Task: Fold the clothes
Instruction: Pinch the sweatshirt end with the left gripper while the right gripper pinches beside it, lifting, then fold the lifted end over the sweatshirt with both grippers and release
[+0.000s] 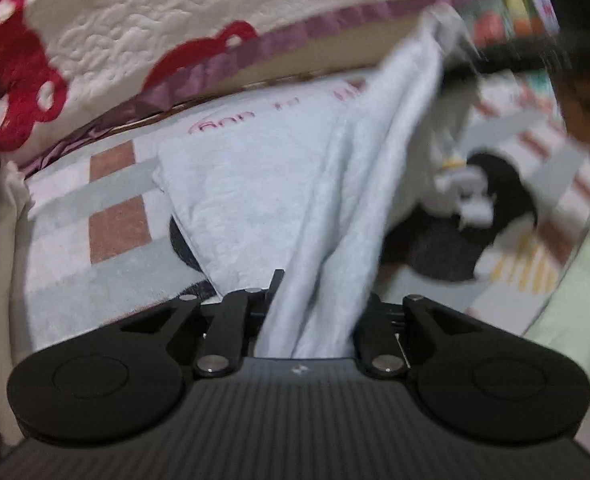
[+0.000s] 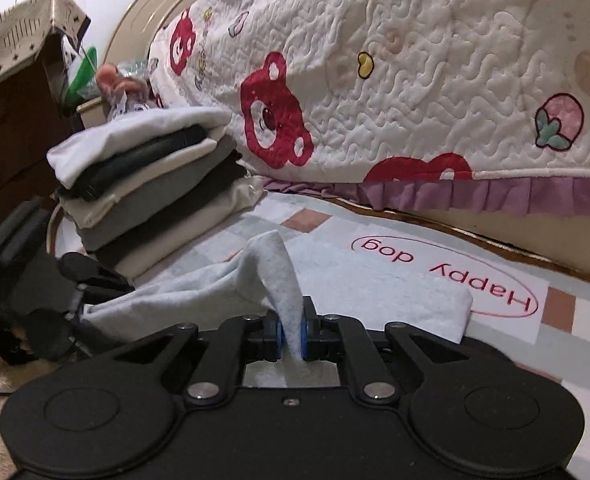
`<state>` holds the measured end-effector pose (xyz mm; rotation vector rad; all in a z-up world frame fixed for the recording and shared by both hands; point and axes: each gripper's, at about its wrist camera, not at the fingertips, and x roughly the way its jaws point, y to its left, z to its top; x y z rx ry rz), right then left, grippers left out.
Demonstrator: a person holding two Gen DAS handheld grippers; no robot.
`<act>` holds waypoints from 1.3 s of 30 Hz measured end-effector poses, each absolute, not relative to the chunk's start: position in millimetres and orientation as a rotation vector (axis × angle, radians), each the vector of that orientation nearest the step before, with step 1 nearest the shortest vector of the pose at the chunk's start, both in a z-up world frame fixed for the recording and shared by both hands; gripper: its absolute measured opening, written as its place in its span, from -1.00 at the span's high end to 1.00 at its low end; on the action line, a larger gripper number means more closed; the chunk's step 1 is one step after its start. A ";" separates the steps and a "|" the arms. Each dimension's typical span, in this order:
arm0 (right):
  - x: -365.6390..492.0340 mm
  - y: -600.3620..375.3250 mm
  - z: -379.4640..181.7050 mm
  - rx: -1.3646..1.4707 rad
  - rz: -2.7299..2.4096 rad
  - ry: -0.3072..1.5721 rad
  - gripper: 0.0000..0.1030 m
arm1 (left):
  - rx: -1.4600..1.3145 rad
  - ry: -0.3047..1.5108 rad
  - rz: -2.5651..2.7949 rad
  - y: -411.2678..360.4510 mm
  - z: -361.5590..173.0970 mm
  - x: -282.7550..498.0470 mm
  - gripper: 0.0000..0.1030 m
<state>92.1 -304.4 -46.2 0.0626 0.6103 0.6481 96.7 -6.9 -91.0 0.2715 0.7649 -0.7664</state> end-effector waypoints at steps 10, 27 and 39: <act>1.5 -316.2 -20.7 0.155 0.634 0.567 0.80 | 0.505 0.668 -0.896 -1.3 -27.0 35.8 0.82; 83.1 -337.1 -75.6 0.330 0.489 0.737 0.81 | 0.045 0.848 -0.817 0.7 -80.3 161.4 0.63; 129.3 -338.6 -117.2 0.376 0.370 0.834 0.81 | -0.243 0.931 -0.717 26.6 -113.0 215.8 0.17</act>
